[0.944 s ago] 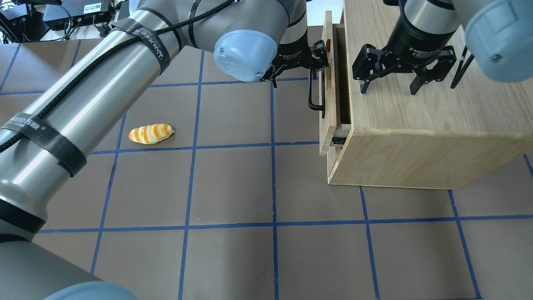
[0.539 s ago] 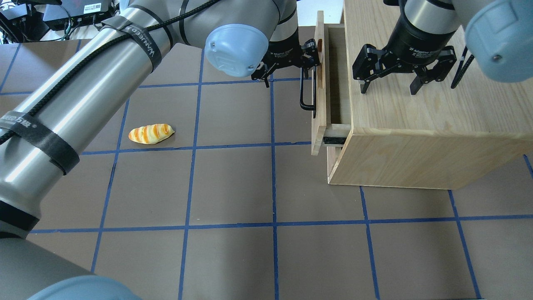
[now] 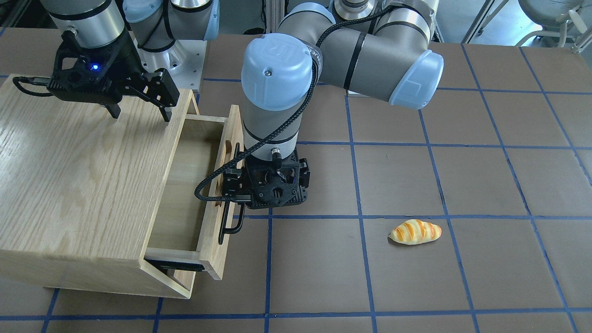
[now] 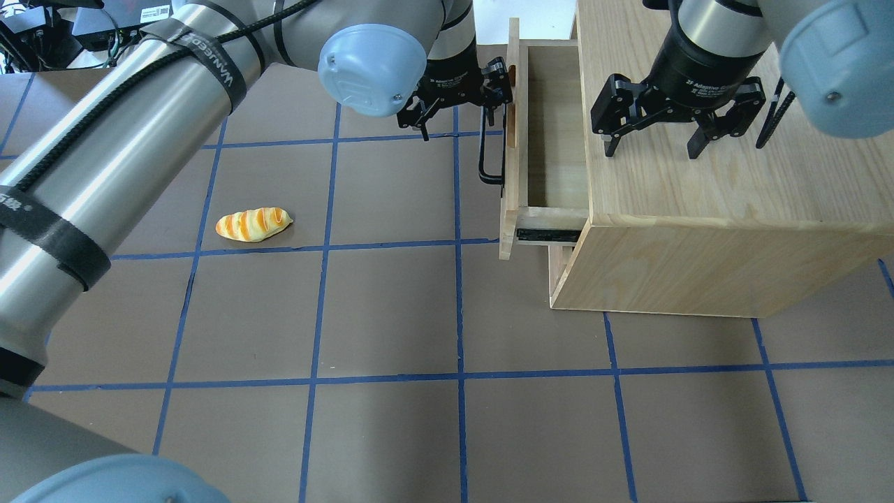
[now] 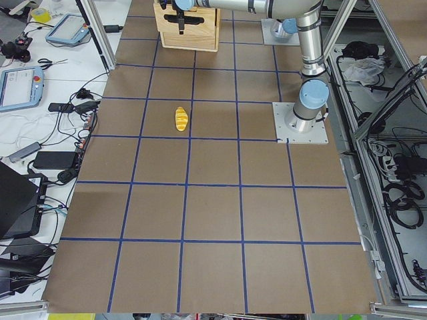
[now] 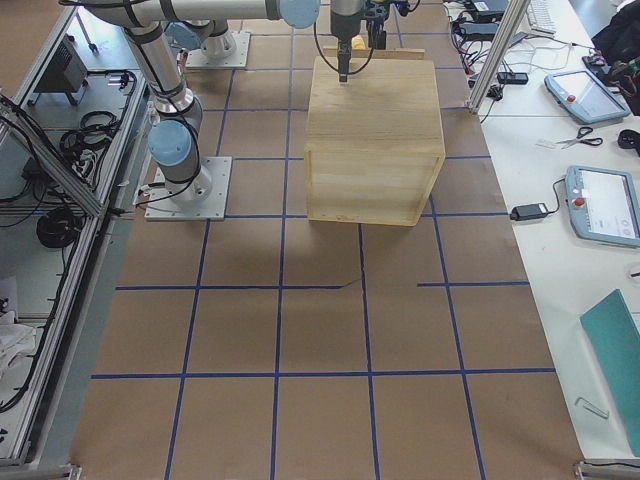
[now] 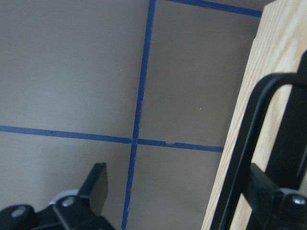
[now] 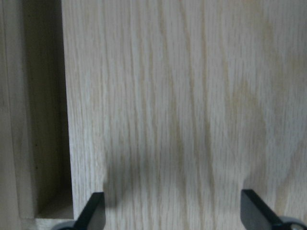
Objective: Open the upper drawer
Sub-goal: 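Pull the drawer handle outward with the left gripper, sliding the drawer open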
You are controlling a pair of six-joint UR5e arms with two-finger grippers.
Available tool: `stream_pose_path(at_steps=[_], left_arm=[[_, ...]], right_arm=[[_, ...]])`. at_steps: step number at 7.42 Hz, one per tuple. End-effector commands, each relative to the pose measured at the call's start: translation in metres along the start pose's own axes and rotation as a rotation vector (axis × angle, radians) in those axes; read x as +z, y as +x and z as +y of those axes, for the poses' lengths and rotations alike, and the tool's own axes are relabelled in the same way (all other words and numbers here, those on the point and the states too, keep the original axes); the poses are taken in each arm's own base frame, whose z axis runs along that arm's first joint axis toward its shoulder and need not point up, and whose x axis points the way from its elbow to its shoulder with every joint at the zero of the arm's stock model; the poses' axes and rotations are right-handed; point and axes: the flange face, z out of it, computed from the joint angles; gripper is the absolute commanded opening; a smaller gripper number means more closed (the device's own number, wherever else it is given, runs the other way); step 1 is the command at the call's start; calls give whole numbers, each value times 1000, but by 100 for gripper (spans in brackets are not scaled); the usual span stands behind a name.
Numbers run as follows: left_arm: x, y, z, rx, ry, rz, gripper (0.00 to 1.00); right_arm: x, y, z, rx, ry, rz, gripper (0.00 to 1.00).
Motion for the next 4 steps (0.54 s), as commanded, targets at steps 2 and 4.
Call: stream_pose_path(at_steps=[2,4], left_arm=[[-3,-14,-4,-20,-4,-14,100],[-4,-26,-11,-41,-8,-18,100]], right_arm=[[0,0,0,0,0,0,100],[0,0,0,0,0,1,100]])
